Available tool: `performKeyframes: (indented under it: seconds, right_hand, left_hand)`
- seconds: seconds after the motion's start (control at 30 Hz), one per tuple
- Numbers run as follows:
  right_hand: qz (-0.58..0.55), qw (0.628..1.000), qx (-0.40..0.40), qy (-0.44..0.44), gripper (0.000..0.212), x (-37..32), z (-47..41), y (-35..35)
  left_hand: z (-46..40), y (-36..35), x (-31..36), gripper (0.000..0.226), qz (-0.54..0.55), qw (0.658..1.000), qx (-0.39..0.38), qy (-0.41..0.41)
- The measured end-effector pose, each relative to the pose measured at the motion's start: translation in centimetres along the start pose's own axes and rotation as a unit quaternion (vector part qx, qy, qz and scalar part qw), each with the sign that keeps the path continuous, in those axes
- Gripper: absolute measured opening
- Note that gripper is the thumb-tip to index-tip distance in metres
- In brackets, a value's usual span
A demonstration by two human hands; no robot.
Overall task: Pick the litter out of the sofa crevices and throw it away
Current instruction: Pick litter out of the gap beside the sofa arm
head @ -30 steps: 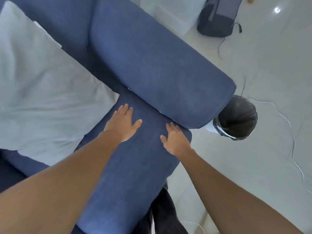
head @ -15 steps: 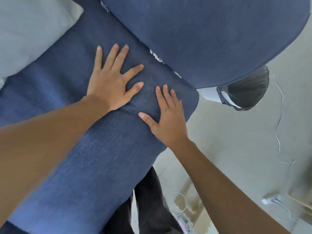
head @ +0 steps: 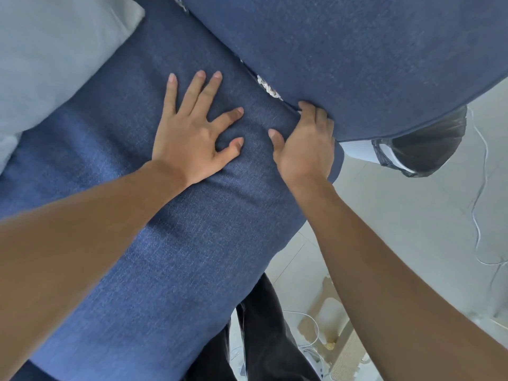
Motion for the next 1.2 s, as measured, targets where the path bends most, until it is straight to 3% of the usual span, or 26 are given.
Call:
performKeyframes:
  seconds: [0.1,0.27,0.37,0.6,0.8,1.0,1.2]
  right_hand:
    - [0.008,0.999,-0.034,0.003,0.072,0.1,-0.5,-0.8]
    - [0.070,0.981,-0.182,-0.001,0.081,0.7,-2.6,-3.6]
    - [0.113,0.972,-0.204,0.014,0.085,0.6,-2.6,-4.0]
    - [-0.008,0.989,-0.146,0.004,0.067,1.1,-1.5,-3.3]
    - [-0.149,0.987,0.046,0.031,0.036,1.9,3.0,-0.3]
    - [-0.152,0.985,0.052,0.056,0.035,2.4,5.2,-0.7]
    - [-0.156,0.986,0.030,0.059,0.033,2.7,4.7,-1.4]
  left_hand:
    - [0.0,0.1,-0.1,0.058,0.003,1.000,0.005,-0.002]
    - [0.0,0.4,0.0,0.059,0.013,1.000,0.007,-0.002]
    - [0.0,0.4,0.1,0.060,0.015,1.000,0.006,0.000]
    - [-0.2,0.5,-0.1,0.059,0.023,1.000,0.018,0.011]
    - [-0.7,1.2,0.4,0.059,0.021,0.999,0.016,0.024]
    - [-3.7,3.3,1.7,0.051,0.079,0.989,0.115,0.048]
    - [-8.1,0.1,2.9,0.074,0.019,0.972,0.024,0.231]
Point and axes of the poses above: each hand's wrist, its own z-axis away from the middle knuckle, its own y-axis out of the back of the hand, x = y × z, the point moved 10 cm from there along -z, towards the middle knuckle, and after that the axes turned 8 degrees about z, right-handed, at the moved point
